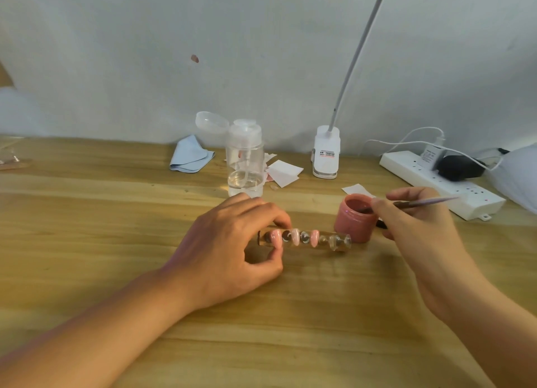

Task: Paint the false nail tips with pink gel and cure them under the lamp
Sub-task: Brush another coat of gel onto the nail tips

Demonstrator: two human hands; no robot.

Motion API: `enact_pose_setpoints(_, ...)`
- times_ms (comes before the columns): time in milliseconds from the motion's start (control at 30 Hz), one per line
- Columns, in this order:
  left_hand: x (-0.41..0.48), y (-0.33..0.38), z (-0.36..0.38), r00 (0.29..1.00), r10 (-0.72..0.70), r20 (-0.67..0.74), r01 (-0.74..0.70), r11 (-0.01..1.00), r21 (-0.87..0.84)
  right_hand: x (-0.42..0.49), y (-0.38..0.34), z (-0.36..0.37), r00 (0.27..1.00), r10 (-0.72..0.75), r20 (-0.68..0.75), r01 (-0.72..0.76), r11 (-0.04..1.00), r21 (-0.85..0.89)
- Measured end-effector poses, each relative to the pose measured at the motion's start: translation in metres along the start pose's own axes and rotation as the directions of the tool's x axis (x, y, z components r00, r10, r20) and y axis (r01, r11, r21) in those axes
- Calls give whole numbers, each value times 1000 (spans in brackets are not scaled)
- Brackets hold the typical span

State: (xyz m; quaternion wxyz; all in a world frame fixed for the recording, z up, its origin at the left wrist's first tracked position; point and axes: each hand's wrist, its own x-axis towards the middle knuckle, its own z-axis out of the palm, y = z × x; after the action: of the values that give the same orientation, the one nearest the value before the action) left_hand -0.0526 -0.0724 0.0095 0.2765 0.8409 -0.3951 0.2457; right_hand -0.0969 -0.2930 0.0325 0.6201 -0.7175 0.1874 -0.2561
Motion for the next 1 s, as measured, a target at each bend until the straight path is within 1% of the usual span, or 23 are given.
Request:
enact_pose_setpoints(100, -1, -1, 0, 998, -48, 35, 49, 999, -23, -2, 0, 0, 992, -67, -108, 73, 996, 60)
enact_pose_setpoints(167, -1, -3, -1, 992, -103, 76, 107, 993, -40, -6, 0, -1, 983, -114, -145, 129, 987, 98)
enact_pose_setpoints(267, -1, -6, 1, 978, -155, 137, 165, 984, -65, -20, -4, 1, 979, -190, -70, 201, 952, 232)
enact_pose_setpoints(367, -1, -10, 1, 968, -184, 170, 200, 976, -82, -38, -8, 5, 970, -242, 33, 214, 907, 363)
enact_pose_setpoints(433, -1, -11, 2, 967, -186, 177, 202, 976, -79, -45, -7, 8, 969, -223, 101, 168, 905, 391)
enact_pose_setpoints(500, -1, -12, 3, 969, -173, 176, 187, 980, -68, -47, -6, 11, 968, -145, 205, 57, 923, 381)
enact_pose_setpoints(567, -2, -13, 3, 974, -161, 160, 173, 983, -64, -48, -6, 15, 952, -60, 301, -59, 926, 372)
enact_pose_setpoints(600, -1, -13, 3, 977, -153, 152, 164, 984, -66, -50, -5, 15, 949, -53, 310, -70, 926, 371)
enact_pose_setpoints(667, -1, -13, 3, 980, -136, 143, 146, 987, -64, -53, -2, 13, 958, -65, 279, -41, 932, 359)
enact_pose_setpoints(767, -1, -13, 3, 982, -127, 138, 136, 989, -63, -54, 3, 11, 965, -52, 255, -37, 942, 333)
enact_pose_setpoints(1000, 0, -12, 3, 984, -115, 138, 125, 990, -63, -53, 6, 14, 958, -61, 281, -28, 952, 304)
